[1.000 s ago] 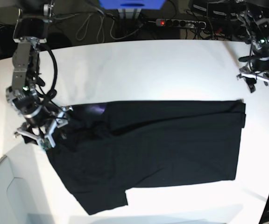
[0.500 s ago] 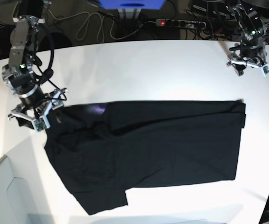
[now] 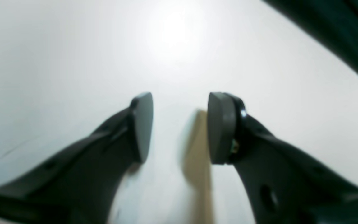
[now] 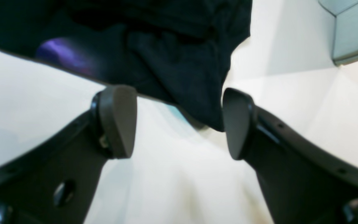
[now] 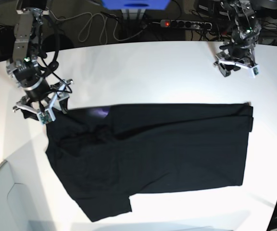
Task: Fold the T-shirt properly
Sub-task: 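Regrasp the folded edge with both grippers at its corners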
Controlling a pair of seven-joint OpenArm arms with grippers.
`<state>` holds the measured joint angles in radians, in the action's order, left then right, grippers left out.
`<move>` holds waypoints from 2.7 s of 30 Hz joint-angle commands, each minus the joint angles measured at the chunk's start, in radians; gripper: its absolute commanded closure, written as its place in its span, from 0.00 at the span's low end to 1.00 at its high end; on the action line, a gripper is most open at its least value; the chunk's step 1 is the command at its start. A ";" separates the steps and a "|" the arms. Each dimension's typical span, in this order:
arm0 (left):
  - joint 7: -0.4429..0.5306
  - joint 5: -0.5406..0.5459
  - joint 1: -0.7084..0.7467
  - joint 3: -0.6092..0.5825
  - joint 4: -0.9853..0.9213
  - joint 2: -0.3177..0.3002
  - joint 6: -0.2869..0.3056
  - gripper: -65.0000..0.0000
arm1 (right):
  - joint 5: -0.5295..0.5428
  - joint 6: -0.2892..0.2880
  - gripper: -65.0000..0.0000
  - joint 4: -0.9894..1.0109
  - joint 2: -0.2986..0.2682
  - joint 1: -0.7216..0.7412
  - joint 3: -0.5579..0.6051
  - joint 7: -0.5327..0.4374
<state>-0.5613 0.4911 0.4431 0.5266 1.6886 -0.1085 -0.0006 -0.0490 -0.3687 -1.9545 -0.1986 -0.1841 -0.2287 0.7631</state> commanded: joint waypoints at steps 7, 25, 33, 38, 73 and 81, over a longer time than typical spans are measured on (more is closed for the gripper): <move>0.005 0.004 -0.043 0.149 0.037 -0.024 -0.002 0.51 | 0.004 -0.008 0.36 -0.018 -0.008 -0.015 -0.005 -0.021; 0.004 -0.006 -0.346 0.143 -0.262 -0.213 -0.002 0.51 | 0.004 -0.008 0.36 -0.018 -0.009 -0.013 -0.004 -0.018; 0.004 -0.006 -0.376 0.112 -0.258 -0.210 0.000 0.51 | 0.004 -0.008 0.36 -0.018 -0.008 -0.013 0.002 -0.018; 0.004 -0.006 -0.396 0.048 -0.256 -0.210 -0.002 0.51 | 0.004 -0.008 0.36 -0.018 -0.008 -0.012 0.002 -0.015; 0.005 -0.108 -0.476 -0.018 -0.358 -0.187 0.000 0.72 | 0.004 -0.008 0.36 -0.018 -0.014 -0.012 -0.004 -0.014; 0.007 -0.104 -0.478 -0.016 -0.425 -0.191 0.000 0.96 | 0.004 -0.008 0.36 -0.016 -0.014 -0.007 -0.004 -0.014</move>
<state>-0.5533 0.3927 -0.0254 0.5068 1.2545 -0.2852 0.0036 -0.0494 -0.3687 -1.9541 -0.2001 -0.2031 -0.2264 0.7677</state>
